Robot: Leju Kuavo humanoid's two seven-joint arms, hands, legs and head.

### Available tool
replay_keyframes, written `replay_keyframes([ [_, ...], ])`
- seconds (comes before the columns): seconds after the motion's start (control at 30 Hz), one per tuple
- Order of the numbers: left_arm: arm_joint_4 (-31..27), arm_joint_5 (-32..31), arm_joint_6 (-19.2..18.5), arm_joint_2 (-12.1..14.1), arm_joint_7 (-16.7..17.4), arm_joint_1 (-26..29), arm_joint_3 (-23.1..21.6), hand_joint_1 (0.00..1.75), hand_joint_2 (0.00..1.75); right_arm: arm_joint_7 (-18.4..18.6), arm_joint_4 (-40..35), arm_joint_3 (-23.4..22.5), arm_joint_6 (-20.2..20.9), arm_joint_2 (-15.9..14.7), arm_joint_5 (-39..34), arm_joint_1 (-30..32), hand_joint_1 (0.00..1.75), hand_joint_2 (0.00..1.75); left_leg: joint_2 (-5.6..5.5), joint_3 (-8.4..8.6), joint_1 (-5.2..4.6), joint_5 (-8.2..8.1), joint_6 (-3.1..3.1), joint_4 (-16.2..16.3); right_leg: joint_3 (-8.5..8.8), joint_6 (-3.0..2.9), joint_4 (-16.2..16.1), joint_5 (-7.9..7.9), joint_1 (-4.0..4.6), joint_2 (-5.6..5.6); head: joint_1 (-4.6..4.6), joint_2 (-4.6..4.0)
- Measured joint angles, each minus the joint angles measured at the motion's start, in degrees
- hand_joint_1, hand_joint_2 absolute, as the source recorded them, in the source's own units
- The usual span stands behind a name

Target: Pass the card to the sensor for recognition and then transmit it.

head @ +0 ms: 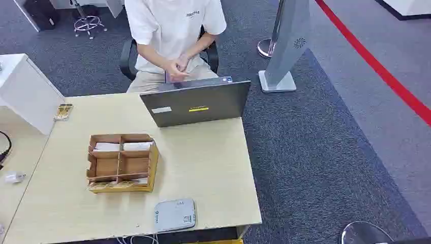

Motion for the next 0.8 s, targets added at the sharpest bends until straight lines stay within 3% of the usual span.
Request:
replay_keyframes([
  [0.13,1.1,2.3,-0.5,0.0,-1.4,-1.1,5.9,0.00,1.75,-1.0,1.7,4.3,-0.4,-0.4,-3.6,-1.6,0.00,1.75,0.00,0.00,0.00,0.00,0.00,0.0,0.00,0.00,0.0,0.00,0.00,0.00,0.00,0.00],
  [0.17,1.4,3.0,-0.5,0.0,-1.8,-1.4,7.4,0.00,1.75,-1.2,2.1,5.4,-0.5,-0.5,-4.6,-2.1,0.00,0.00,0.00,0.00,0.00,0.00,0.00,0.0,0.00,0.00,0.0,0.00,0.00,0.00,0.00,0.00],
  [0.4,3.3,6.6,-1.1,0.0,-4.2,-3.3,17.4,0.00,1.75,-3.4,5.0,12.4,-1.6,-1.1,-10.9,-4.8,0.00,0.00,0.00,0.02,0.00,0.01,0.00,0.0,0.00,0.00,0.0,0.00,0.00,0.00,0.02,0.00],
  [0.63,4.0,8.8,-1.2,0.0,-7.7,-4.4,24.1,0.00,1.75,-5.3,6.7,16.6,-2.6,-1.4,-15.5,-6.2,0.00,0.00,0.00,0.02,0.00,0.00,0.00,0.0,0.00,0.00,0.0,0.00,0.00,0.00,0.00,0.00],
  [0.73,4.0,9.0,-0.1,0.1,-13.7,-4.6,26.4,0.00,1.75,-5.9,7.4,17.6,-3.6,-1.5,-17.4,-6.5,0.00,0.00,0.00,0.03,0.00,0.00,0.00,0.0,0.00,0.00,0.0,0.00,0.00,0.01,0.02,0.00],
  [0.8,4.0,8.5,1.9,0.7,-21.8,-4.8,27.9,0.00,1.75,-6.2,7.8,17.8,-4.7,-1.6,-18.9,-6.5,0.00,0.00,0.00,0.04,0.00,0.01,0.00,0.0,-0.01,0.00,0.0,0.00,0.00,0.01,0.02,0.00],
])
